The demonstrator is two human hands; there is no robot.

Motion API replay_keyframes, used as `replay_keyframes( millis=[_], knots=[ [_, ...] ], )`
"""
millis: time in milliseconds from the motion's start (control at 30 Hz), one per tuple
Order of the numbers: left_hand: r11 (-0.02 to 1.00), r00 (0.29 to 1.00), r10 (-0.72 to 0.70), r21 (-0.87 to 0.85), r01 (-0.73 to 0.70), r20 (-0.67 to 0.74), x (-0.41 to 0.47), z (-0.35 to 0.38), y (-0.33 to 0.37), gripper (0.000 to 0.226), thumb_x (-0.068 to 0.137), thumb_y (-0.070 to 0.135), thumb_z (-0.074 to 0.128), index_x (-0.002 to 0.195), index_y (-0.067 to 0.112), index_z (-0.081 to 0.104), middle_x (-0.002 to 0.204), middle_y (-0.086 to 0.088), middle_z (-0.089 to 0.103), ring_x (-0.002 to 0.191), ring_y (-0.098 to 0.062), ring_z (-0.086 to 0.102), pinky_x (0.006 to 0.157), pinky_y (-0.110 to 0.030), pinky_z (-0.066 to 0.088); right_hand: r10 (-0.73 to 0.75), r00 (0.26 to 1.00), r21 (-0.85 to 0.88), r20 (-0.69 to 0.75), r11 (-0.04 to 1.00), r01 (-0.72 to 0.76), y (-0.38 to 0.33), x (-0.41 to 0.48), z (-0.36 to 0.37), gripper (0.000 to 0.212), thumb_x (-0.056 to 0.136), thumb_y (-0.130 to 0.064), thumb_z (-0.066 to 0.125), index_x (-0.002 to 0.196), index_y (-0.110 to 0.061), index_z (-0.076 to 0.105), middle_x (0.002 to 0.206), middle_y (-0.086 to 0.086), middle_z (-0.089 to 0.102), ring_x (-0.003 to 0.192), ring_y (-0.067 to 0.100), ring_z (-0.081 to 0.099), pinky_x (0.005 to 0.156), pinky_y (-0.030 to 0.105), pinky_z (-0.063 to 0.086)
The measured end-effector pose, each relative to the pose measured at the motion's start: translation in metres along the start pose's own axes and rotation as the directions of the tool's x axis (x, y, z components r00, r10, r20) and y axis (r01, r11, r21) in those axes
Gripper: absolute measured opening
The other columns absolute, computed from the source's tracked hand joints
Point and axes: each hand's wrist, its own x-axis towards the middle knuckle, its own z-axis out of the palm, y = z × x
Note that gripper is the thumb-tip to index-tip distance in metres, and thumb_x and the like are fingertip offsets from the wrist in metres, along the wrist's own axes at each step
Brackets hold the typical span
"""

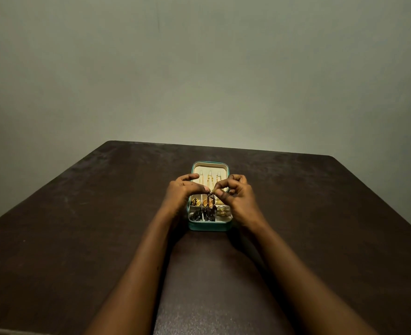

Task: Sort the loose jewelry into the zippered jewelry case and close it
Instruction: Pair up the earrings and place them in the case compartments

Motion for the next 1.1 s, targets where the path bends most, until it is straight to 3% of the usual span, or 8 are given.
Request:
replay_keyframes(
  millis=[100, 167, 367, 533, 767, 867, 967, 1100],
  knots=[
    [0.976, 1.000, 0.009, 0.218, -0.006, -0.012, 0.004, -0.006, -0.003, 0.006, 0.054, 0.019, 0.073, 0.051, 0.025, 0.073, 0.104, 0.012, 0.058, 0.116, -0.020, 0.050, 0.099, -0.043, 0.042, 0.028, 0.998, -0.118, 0.054, 0.993, -0.021, -0.001, -0.002, 0.001, 0.014, 0.080, -0.004, 0.067, 0.073, -0.015, 0.062, 0.095, -0.002, 0.037, 0.102, 0.010, 0.041, 0.078, 0.005, 0.041],
    [0.928, 1.000, 0.002, 0.373, -0.011, 0.025, 0.004, -0.008, -0.005, 0.006, 0.048, 0.031, 0.067, 0.046, 0.036, 0.070, 0.099, 0.021, 0.056, 0.123, -0.019, 0.043, 0.105, -0.052, 0.034, 0.059, 0.995, -0.176, 0.075, 0.983, -0.045, 0.000, -0.004, 0.002, 0.009, 0.081, -0.003, 0.067, 0.077, -0.011, 0.065, 0.100, 0.000, 0.036, 0.104, 0.010, 0.040, 0.069, -0.003, 0.039],
    [0.853, 0.998, -0.006, 0.521, -0.024, 0.056, 0.002, -0.010, -0.007, 0.007, 0.047, 0.032, 0.062, 0.045, 0.029, 0.068, 0.094, 0.024, 0.056, 0.125, -0.014, 0.038, 0.107, -0.046, 0.027, 0.078, 0.994, -0.350, 0.073, 0.936, -0.048, 0.005, -0.003, 0.004, 0.012, 0.076, -0.003, 0.071, 0.075, -0.014, 0.069, 0.100, -0.002, 0.037, 0.115, 0.022, 0.041, 0.104, 0.038, 0.040],
    [0.762, 0.987, -0.054, 0.646, -0.056, 0.148, 0.004, -0.014, -0.007, 0.010, 0.048, 0.037, 0.061, 0.042, 0.045, 0.064, 0.099, 0.029, 0.050, 0.127, -0.015, 0.034, 0.108, -0.046, 0.027, 0.047, 0.995, -0.507, 0.084, 0.862, 0.002, 0.005, -0.005, 0.005, 0.011, 0.074, -0.006, 0.074, 0.085, -0.007, 0.075, 0.098, -0.003, 0.038, 0.110, 0.020, 0.041, 0.097, 0.039, 0.045],
    [0.666, 0.983, 0.011, 0.732, -0.144, 0.183, 0.010, -0.022, -0.009, 0.022, 0.078, 0.022, 0.070, 0.064, 0.039, 0.067, 0.112, 0.027, 0.044, 0.128, -0.016, 0.022, 0.105, -0.044, 0.020, 0.052, 0.993, -0.604, 0.109, 0.797, 0.025, 0.002, -0.006, 0.003, 0.016, 0.077, -0.013, 0.073, 0.092, -0.010, 0.075, 0.099, -0.004, 0.038, 0.102, 0.010, 0.032, 0.100, 0.036, 0.038],
    [0.678, 0.983, 0.041, 0.717, -0.161, 0.181, 0.011, -0.023, -0.009, 0.035, 0.074, 0.023, 0.071, 0.050, 0.048, 0.065, 0.104, 0.031, 0.048, 0.129, -0.016, 0.028, 0.109, -0.047, 0.023, 0.056, 0.994, -0.633, 0.091, 0.774, 0.014, 0.002, -0.007, 0.005, 0.016, 0.078, -0.015, 0.072, 0.094, -0.011, 0.074, 0.099, -0.005, 0.038, 0.099, 0.009, 0.030, 0.102, 0.038, 0.037],
    [0.700, 0.984, 0.020, 0.700, -0.141, 0.178, 0.013, -0.023, -0.010, 0.019, 0.055, 0.041, 0.064, 0.046, 0.057, 0.060, 0.100, 0.033, 0.048, 0.127, -0.017, 0.036, 0.107, -0.048, 0.030, 0.067, 0.994, -0.632, 0.086, 0.775, 0.002, 0.002, -0.008, 0.007, 0.016, 0.079, -0.018, 0.071, 0.094, -0.011, 0.074, 0.100, -0.004, 0.038, 0.103, 0.013, 0.034, 0.102, 0.038, 0.037],
    [0.678, 0.986, 0.003, 0.724, -0.126, 0.168, 0.011, -0.019, -0.012, 0.016, 0.072, 0.030, 0.072, 0.059, 0.039, 0.070, 0.104, 0.027, 0.049, 0.126, -0.015, 0.027, 0.102, -0.040, 0.024, 0.111, 0.990, -0.617, 0.082, 0.786, -0.037, 0.004, -0.006, 0.009, 0.016, 0.079, -0.018, 0.072, 0.093, -0.011, 0.074, 0.100, -0.003, 0.038, 0.115, 0.021, 0.040, 0.102, 0.038, 0.039]
  ],
)
